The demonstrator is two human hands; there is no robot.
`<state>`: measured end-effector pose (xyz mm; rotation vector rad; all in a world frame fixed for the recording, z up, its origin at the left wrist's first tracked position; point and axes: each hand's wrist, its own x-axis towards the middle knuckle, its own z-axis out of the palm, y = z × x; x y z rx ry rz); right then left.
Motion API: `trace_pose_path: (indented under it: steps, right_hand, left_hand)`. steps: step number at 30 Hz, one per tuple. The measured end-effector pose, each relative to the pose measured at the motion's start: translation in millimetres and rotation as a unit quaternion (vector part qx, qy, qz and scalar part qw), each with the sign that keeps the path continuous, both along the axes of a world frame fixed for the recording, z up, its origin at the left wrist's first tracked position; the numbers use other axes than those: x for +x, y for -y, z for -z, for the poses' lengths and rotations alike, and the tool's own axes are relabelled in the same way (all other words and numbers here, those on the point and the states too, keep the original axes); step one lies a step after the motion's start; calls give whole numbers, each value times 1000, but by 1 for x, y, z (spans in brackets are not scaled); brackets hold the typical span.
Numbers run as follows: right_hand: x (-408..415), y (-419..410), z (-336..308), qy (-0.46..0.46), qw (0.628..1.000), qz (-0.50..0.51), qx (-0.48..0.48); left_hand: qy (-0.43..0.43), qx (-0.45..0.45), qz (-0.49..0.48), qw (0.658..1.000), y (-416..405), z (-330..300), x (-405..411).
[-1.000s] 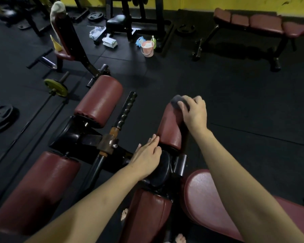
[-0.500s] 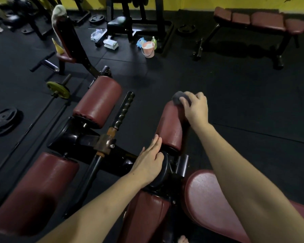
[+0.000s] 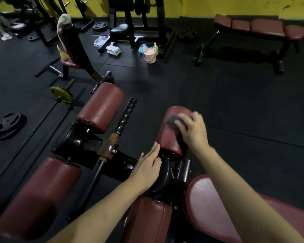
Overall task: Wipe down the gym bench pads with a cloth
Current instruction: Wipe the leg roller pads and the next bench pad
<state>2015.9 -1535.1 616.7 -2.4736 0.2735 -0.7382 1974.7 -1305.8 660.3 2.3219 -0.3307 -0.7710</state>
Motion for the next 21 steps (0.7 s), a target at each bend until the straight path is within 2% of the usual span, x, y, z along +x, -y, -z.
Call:
trace_pose_path:
  steps: [3,5,8,12,16,21]
  right_hand:
    - [37,17,-10,-24,998,43,36]
    - [29,4,-13,-29,998,47,30]
    - [-17,-28,-6,-22,998,44,35]
    - [-84,-57,4,13,998,-18,62]
    - [-29,-17,7,12,1000,-5,25]
    - [25,12,-6,-2,994,66,91]
  left_hand:
    - [-1,22,9,1000,1,0,4]
    - [9,20,15,1000,-2,2,9]
    - [48,-6,22,999,-5,0,6]
    - [74,-31,28,996,1,-5,-3]
    - [75,6,56,996,4,-1,-1]
    - [68,29,62,995,3,-4,2]
